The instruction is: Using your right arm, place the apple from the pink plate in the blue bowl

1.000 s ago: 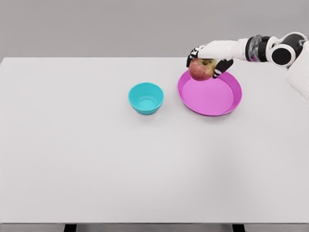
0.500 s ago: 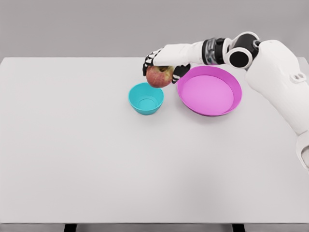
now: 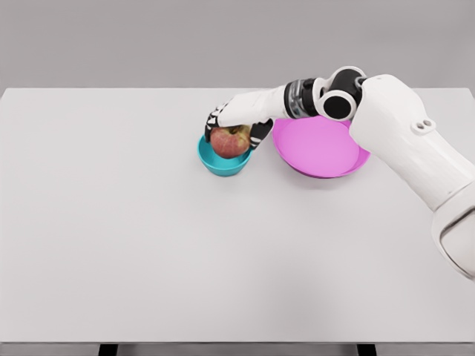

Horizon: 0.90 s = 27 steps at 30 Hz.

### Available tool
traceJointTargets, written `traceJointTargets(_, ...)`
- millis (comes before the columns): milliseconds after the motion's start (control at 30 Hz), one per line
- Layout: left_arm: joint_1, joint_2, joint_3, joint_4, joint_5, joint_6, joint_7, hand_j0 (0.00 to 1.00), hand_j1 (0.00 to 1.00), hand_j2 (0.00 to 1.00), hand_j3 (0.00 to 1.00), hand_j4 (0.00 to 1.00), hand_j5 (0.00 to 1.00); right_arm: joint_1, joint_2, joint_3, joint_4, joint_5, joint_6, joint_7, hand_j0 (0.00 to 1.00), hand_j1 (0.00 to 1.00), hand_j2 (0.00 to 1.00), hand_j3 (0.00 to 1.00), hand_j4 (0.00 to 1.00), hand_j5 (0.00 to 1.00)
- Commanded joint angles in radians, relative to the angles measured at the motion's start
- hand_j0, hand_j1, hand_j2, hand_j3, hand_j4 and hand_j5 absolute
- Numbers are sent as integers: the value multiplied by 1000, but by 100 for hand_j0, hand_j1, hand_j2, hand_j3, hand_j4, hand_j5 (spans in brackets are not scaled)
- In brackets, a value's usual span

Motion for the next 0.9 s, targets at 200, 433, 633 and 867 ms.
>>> traceJointTargets(200, 0, 0, 0, 0, 0, 0, 0, 100, 100, 100, 100, 100, 100, -3, 2, 3, -8, -5, 3, -1, 100, 100, 100, 100, 100, 100)
traceJointTargets(433, 0, 0, 0, 0, 0, 0, 0, 100, 100, 100, 100, 100, 100, 1, -128, -155, -146, -9, 3, -1, 100, 100, 100, 100, 100, 100)
traceJointTargets(633, 0, 0, 0, 0, 0, 0, 0, 100, 100, 100, 100, 100, 100, 186, -357, -488, -157, -22, 3, -1, 100, 100, 100, 100, 100, 100)
traceJointTargets(867, 0, 0, 0, 0, 0, 0, 0, 100, 100, 100, 100, 100, 100, 465, -334, -941, -198, -42, 3, -1, 100, 100, 100, 100, 100, 100)
